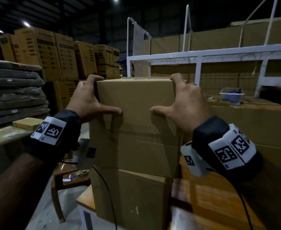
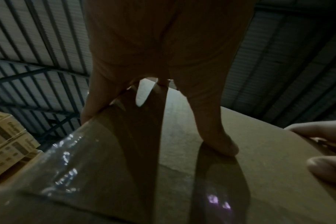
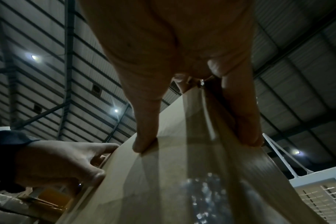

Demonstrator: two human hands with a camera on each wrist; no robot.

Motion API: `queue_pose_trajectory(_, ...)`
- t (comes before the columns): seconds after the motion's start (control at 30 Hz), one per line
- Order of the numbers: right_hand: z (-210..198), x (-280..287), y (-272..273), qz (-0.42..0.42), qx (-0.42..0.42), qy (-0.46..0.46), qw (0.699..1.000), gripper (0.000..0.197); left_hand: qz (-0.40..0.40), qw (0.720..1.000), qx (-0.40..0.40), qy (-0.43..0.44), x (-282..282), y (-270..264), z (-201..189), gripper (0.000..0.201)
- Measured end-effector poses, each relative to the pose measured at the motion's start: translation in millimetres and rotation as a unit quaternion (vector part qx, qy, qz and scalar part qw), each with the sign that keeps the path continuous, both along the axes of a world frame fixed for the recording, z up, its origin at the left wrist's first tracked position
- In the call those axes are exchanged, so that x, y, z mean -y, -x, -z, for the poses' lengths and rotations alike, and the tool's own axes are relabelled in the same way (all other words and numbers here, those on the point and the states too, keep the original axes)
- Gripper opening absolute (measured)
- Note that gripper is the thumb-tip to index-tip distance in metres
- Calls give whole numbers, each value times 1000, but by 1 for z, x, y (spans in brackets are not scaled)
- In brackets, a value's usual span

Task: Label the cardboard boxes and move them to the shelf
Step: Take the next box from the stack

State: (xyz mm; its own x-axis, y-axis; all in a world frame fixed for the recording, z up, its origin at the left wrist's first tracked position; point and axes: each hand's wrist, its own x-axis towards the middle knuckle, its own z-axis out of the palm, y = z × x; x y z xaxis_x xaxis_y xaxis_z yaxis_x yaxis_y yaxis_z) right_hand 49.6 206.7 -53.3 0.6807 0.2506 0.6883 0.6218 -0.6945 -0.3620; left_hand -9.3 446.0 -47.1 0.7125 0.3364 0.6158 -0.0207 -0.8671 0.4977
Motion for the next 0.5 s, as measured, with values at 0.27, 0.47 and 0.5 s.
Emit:
queue_pose_trajectory(0.27,2,23,7,1,19,-4,1000,83,2,999,30,-30,15,-1,5,104)
queue_pose_trajectory(0.47,-7,33,4,-1,32,41,999,79,27,996,25,-82,20,7,-1,107)
queue_pose_trajectory(0.5,-10,32,4,-1,29,59,998,79,37,995,20,-93,20,8,-2,106)
